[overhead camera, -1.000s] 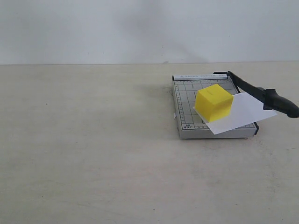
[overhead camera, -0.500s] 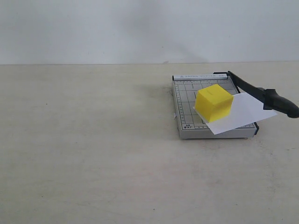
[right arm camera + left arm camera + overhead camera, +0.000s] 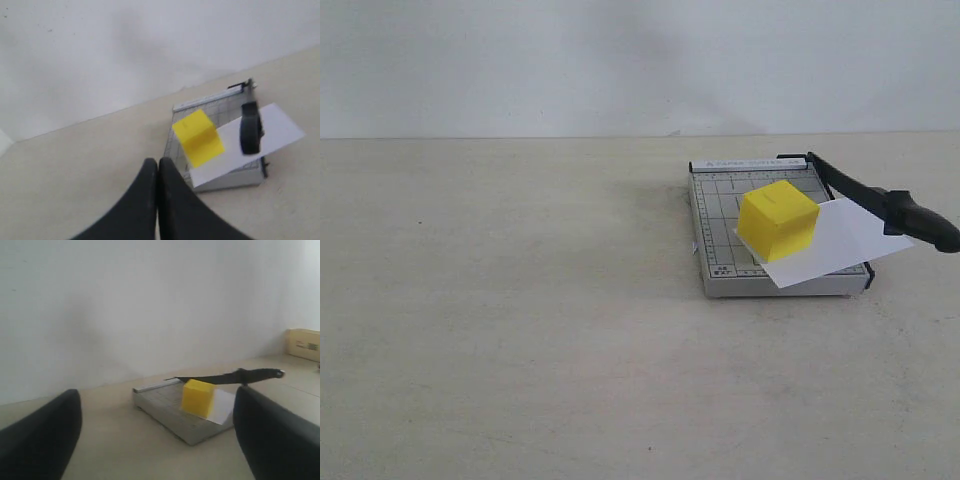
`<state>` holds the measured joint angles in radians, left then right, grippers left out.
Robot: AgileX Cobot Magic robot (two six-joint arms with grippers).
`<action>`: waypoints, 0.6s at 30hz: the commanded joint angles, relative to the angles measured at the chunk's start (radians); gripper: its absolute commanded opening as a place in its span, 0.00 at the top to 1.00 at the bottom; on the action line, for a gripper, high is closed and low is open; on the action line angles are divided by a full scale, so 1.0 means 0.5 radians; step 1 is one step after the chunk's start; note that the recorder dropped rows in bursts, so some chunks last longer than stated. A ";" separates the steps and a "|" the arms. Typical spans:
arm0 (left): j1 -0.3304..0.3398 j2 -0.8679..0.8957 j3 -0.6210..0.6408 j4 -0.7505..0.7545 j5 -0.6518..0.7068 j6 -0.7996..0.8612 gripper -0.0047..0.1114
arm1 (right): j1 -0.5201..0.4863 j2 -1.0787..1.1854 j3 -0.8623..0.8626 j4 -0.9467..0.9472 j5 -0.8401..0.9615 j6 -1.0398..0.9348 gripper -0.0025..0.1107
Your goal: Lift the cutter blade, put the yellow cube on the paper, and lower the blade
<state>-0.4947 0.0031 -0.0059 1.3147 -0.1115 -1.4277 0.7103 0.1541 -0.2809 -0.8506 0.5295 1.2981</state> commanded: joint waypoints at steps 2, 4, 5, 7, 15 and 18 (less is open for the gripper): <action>0.548 -0.006 0.012 -0.021 -0.030 0.004 0.29 | -0.006 0.277 -0.224 -0.275 0.274 -0.204 0.98; 0.655 -0.006 0.012 -0.021 -0.030 0.004 0.29 | -0.006 0.439 -0.276 -0.275 0.357 -0.308 0.98; 0.739 -0.006 0.012 -0.021 -0.030 0.004 0.29 | -0.006 0.635 -0.326 -0.251 0.408 -0.385 0.98; 0.785 -0.006 0.012 -0.021 -0.030 0.004 0.29 | -0.006 0.964 -0.413 -0.238 0.406 -0.426 0.95; 0.785 -0.006 0.012 -0.021 -0.151 0.004 0.29 | -0.006 1.717 -0.963 -0.209 0.651 -0.727 0.37; 0.785 -0.006 0.012 -0.021 -0.151 0.004 0.29 | -0.019 1.760 -1.038 -0.195 0.556 -0.741 0.40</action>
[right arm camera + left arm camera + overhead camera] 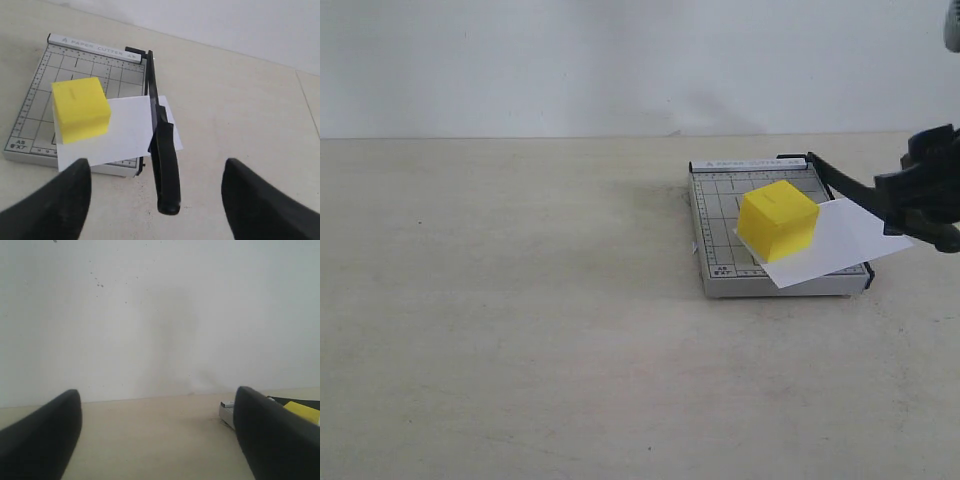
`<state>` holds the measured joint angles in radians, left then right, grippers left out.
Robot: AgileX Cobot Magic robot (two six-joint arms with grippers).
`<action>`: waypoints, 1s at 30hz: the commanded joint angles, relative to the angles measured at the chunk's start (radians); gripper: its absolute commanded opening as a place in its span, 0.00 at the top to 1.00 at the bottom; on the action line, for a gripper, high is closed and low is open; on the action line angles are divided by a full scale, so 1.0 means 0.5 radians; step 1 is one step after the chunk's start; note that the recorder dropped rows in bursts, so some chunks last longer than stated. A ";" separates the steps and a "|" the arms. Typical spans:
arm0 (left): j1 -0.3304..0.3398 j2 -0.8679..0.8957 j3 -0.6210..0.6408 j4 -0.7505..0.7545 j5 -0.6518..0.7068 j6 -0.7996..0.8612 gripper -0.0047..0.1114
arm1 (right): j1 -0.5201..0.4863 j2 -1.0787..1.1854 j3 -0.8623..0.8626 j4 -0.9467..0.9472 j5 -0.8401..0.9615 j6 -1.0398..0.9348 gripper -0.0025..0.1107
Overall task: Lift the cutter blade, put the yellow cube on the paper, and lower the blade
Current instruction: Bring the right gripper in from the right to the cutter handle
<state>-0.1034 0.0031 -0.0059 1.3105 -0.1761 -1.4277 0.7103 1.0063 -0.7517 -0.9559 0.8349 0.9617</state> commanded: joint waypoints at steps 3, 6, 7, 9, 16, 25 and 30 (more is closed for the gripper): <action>0.002 -0.006 0.012 -0.013 -0.070 0.010 0.29 | -0.389 0.078 -0.142 0.422 -0.290 -0.319 0.40; 0.002 -0.006 0.012 -0.013 -0.061 0.018 0.31 | -0.710 0.078 -0.142 0.869 -0.444 -0.680 0.41; 0.002 -0.006 0.012 -0.013 -0.043 0.018 0.34 | -0.813 0.078 -0.142 1.014 -0.464 -0.814 0.41; 0.002 -0.006 0.012 -0.013 0.007 0.018 0.48 | -0.970 0.093 -0.142 1.255 -0.465 -1.064 0.41; 0.002 -0.006 0.012 0.037 0.039 0.048 0.92 | -1.159 0.177 -0.151 1.827 -0.422 -1.648 0.41; 0.002 -0.006 0.012 0.471 0.085 -0.142 0.92 | -1.159 0.418 -0.154 1.891 -0.484 -1.797 0.41; 0.002 -0.006 0.012 0.704 0.214 -0.234 0.92 | -1.161 0.519 -0.154 1.874 -0.554 -1.822 0.41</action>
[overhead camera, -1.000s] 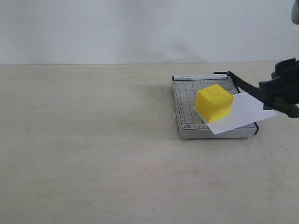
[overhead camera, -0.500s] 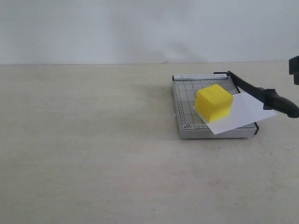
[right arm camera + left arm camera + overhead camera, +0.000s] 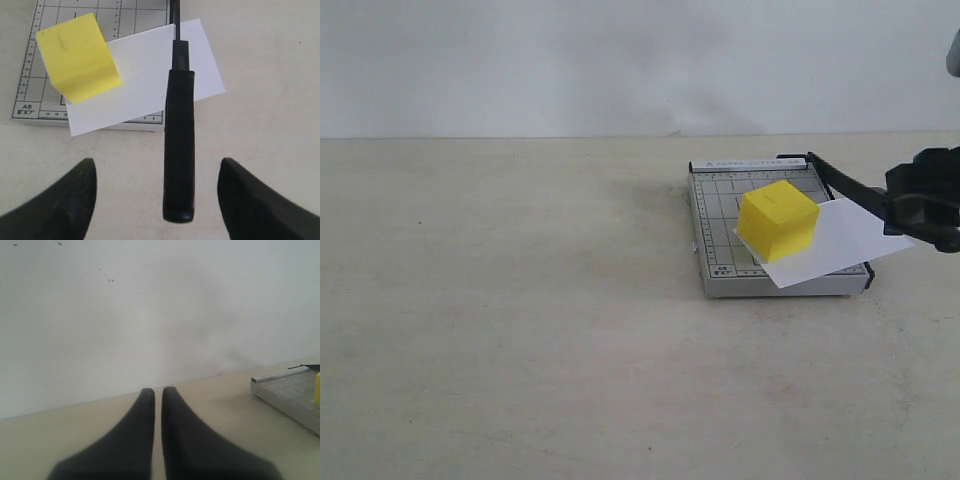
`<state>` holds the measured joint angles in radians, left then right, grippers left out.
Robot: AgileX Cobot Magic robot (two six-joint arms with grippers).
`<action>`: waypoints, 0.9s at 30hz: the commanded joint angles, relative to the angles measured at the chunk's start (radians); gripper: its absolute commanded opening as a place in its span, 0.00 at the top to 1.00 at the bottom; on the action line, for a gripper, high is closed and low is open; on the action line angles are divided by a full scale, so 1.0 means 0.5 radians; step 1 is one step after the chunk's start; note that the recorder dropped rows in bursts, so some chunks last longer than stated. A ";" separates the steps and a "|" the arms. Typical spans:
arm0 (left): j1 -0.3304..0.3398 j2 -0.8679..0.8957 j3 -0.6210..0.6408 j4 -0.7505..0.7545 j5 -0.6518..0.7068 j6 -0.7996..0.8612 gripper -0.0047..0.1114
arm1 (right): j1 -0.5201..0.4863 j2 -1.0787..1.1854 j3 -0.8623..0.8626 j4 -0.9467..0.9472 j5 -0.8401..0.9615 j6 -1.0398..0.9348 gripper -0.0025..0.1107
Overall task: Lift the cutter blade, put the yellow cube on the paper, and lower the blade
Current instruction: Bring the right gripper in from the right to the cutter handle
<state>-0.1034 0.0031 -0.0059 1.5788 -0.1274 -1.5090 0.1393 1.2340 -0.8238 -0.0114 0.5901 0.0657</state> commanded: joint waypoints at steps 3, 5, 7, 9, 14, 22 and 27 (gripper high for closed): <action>0.002 -0.006 0.012 0.171 0.280 -0.218 0.92 | -0.019 0.117 -0.010 -0.039 -0.090 -0.030 0.41; 0.002 -0.006 0.012 0.171 0.327 -0.244 0.92 | -0.019 0.133 -0.010 -0.055 -0.111 -0.030 0.41; 0.002 -0.006 0.012 0.171 0.354 -0.221 0.92 | -0.019 0.147 -0.010 -0.055 -0.137 -0.030 0.41; 0.002 -0.006 0.012 0.171 0.365 -0.165 0.92 | -0.019 0.161 -0.010 -0.055 -0.135 -0.025 0.41; 0.002 -0.006 0.012 0.171 0.365 -0.029 0.92 | -0.019 0.206 -0.010 -0.055 -0.126 -0.022 0.47; 0.002 -0.006 0.012 0.171 0.322 0.015 0.92 | -0.019 0.207 -0.010 -0.055 -0.134 0.005 0.80; 0.002 -0.006 0.012 0.171 0.318 0.015 0.92 | -0.019 0.207 -0.010 -0.055 -0.157 0.024 0.98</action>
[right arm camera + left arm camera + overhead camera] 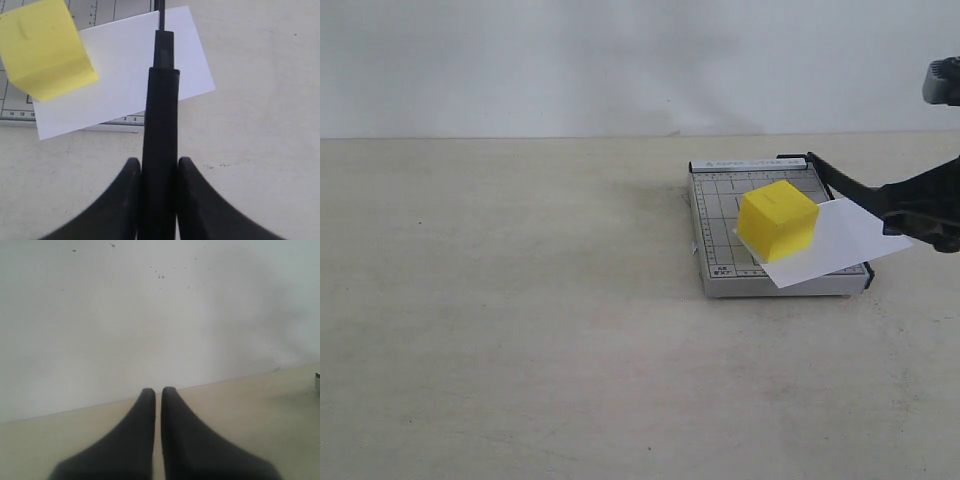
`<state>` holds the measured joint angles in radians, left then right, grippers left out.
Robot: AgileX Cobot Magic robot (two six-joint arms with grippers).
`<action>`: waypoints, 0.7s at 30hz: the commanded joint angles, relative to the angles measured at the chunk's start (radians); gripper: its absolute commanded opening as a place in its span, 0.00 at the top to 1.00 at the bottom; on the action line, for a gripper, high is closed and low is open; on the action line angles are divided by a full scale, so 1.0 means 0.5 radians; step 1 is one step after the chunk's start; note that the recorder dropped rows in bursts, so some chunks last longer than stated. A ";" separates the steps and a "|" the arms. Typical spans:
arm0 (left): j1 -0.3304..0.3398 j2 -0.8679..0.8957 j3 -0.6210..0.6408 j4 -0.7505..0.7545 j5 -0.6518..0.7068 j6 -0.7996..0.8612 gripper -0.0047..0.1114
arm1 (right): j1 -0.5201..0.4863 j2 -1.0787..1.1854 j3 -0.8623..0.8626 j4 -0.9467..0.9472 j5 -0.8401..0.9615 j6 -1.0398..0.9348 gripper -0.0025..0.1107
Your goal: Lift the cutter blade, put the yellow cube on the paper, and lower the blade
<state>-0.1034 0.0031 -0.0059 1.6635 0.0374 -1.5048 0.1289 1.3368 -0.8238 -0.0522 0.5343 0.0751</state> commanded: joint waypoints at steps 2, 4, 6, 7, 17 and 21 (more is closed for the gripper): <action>0.002 -0.006 0.012 -0.046 -0.028 0.007 0.92 | 0.001 0.002 -0.005 0.027 -0.055 0.006 0.98; 0.002 -0.006 0.012 -0.344 -0.003 0.080 0.92 | 0.001 0.002 0.011 0.027 -0.073 0.006 0.98; 0.002 -0.006 0.012 -0.947 0.044 0.525 0.92 | 0.001 0.002 0.052 0.027 -0.089 0.009 0.98; 0.002 -0.006 0.012 -1.308 0.057 0.901 0.92 | 0.001 0.002 0.078 0.027 -0.099 0.009 0.98; 0.002 -0.006 0.012 -3.109 0.503 2.938 0.92 | 0.001 0.002 0.294 0.027 -0.256 0.009 0.98; 0.002 -0.006 0.012 -3.304 0.522 2.944 0.92 | 0.001 0.002 0.368 0.027 -0.304 0.009 0.98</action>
<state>-0.1034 0.0031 -0.0040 0.0891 0.2849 -0.0567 0.1289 1.3282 -0.6752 -0.0528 0.3619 0.0816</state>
